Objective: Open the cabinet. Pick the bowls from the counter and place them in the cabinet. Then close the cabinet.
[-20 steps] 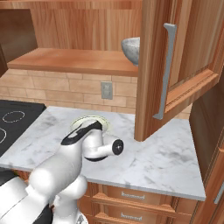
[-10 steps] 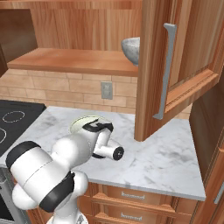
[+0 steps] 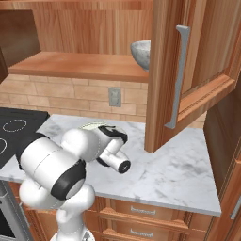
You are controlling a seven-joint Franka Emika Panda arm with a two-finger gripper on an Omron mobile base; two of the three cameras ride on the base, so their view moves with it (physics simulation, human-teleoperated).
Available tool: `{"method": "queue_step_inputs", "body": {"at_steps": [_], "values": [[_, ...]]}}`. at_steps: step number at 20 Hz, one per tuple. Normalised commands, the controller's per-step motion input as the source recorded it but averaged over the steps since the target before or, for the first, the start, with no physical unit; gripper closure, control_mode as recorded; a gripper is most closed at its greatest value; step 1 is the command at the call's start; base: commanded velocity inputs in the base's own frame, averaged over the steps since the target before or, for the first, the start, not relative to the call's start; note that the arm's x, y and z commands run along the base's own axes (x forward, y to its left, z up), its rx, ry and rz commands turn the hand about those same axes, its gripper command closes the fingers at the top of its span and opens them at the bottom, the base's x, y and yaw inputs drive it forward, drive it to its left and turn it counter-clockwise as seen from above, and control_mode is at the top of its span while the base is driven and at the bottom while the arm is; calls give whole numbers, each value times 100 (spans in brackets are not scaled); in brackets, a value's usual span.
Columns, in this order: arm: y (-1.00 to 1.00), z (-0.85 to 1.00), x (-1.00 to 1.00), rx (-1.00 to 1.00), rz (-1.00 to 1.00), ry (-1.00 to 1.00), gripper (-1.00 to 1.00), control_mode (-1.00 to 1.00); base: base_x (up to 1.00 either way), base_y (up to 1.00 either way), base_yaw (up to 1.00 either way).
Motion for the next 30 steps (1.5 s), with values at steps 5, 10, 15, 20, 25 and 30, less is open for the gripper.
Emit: {"method": "queue_step_inputs", "body": {"at_steps": [5, 10, 15, 20, 25, 30], "values": [[0, -24, 1, 0, 0, -8, 100, -100, 0, 0, 0], [0, -19, 0, 0, 0, -12, 100, -100, 0, 0, 0], [-19, 16, -20, 4, -9, -5, 100, -100, 0, 0, 0], [-17, 96, -27, 1, -12, -7, 100, -100, 0, 0, 0], [-8, 100, -22, 0, -14, -1, 100, -100, 0, 0, 0], [-14, 88, -12, 0, -19, 17, 100, -100, 0, 0, 0]]}}
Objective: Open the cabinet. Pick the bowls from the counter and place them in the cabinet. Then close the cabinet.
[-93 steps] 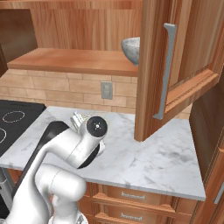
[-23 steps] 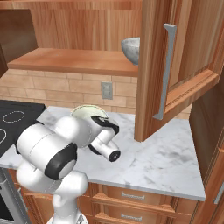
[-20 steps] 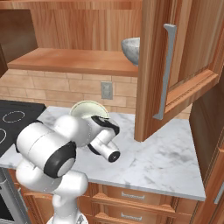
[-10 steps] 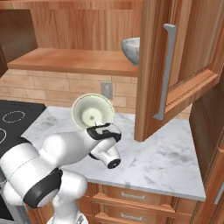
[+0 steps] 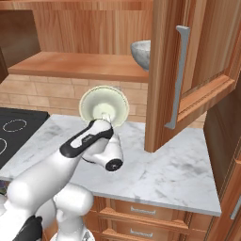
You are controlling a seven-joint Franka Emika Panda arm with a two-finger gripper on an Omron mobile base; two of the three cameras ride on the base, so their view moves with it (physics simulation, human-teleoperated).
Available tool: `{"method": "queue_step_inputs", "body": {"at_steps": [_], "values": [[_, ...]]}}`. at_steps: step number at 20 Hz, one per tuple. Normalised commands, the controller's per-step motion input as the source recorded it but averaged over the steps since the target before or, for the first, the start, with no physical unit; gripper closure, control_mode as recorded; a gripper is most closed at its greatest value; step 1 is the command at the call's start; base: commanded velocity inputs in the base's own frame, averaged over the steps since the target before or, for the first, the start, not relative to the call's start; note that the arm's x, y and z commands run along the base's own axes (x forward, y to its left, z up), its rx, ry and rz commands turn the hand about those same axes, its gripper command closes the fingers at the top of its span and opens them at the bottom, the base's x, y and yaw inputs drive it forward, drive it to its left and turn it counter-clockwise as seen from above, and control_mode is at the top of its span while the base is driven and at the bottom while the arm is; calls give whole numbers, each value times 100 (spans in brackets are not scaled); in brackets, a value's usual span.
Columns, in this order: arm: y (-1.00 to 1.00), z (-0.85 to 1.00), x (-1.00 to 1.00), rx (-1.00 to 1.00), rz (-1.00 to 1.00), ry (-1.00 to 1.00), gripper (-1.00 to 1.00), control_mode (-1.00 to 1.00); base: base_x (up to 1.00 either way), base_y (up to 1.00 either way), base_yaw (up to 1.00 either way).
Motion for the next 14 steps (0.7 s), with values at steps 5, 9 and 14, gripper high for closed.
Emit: {"method": "queue_step_inputs", "body": {"at_steps": [5, 9, 14], "values": [[-46, 45, -51, 5, -23, 14, 100, -100, 0, 0, 0], [-60, 41, -98, 12, -19, 4, 100, -100, 0, 0, 0], [-56, 28, -100, 10, -17, 3, 100, -100, 0, 0, 0]]}}
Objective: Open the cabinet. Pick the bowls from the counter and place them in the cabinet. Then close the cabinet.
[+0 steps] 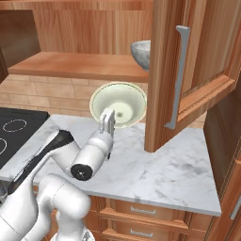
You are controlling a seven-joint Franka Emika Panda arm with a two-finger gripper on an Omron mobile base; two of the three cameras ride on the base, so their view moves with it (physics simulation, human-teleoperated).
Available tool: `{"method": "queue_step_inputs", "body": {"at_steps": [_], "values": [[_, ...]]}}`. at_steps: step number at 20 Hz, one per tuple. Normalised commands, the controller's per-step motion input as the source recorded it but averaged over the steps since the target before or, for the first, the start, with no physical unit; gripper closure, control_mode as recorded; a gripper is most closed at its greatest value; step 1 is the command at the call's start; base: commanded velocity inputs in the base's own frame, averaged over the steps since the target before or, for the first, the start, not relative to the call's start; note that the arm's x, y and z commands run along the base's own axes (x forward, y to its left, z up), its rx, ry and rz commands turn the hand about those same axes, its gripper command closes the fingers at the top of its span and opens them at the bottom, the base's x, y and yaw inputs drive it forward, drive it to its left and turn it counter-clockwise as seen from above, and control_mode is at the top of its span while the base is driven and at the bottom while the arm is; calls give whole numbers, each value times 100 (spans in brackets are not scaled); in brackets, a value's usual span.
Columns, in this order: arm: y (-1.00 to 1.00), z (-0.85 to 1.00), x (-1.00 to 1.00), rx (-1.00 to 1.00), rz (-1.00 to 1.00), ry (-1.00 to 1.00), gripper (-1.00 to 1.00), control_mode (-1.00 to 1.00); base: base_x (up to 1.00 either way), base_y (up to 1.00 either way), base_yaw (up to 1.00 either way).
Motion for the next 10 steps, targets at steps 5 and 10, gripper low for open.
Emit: {"method": "queue_step_inputs", "body": {"at_steps": [5, 10], "values": [[-32, 46, -89, 8, -7, 11, 100, -100, 0, 0, 0], [-8, 48, -73, 1, -1, 23, 100, -100, 0, 0, 0]]}}
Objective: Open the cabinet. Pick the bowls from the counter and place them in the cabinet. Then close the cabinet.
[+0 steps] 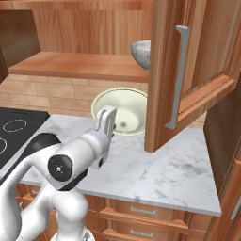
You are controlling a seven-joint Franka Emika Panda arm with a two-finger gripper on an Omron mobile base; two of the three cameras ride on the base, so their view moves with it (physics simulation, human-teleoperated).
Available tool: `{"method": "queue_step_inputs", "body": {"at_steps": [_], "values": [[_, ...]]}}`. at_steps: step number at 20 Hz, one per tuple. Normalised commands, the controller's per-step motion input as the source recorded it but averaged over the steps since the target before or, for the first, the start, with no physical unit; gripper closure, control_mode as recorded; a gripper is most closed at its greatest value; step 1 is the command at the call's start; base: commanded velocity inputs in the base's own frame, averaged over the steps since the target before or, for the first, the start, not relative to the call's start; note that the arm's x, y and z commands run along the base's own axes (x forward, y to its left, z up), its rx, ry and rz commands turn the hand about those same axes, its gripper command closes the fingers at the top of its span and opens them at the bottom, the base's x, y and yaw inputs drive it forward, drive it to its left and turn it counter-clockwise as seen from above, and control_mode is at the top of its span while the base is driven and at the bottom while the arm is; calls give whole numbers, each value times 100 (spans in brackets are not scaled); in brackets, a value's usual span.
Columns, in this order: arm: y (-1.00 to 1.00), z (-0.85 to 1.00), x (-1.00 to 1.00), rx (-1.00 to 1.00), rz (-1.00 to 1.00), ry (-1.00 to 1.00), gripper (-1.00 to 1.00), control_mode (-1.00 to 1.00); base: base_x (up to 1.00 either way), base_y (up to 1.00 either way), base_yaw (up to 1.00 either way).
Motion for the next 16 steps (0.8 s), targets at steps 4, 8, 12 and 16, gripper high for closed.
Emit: {"method": "queue_step_inputs", "body": {"at_steps": [4, 8, 12, 16], "values": [[-4, 44, -68, 0, -1, 24, 100, -100, 0, 0, 0], [0, 42, -54, 0, -2, 22, 100, -100, 0, 0, 0], [24, 57, -21, -13, 0, 5, 100, -100, 0, 0, 0], [45, 46, -9, -21, 1, -19, 100, -100, 0, 0, 0]]}}
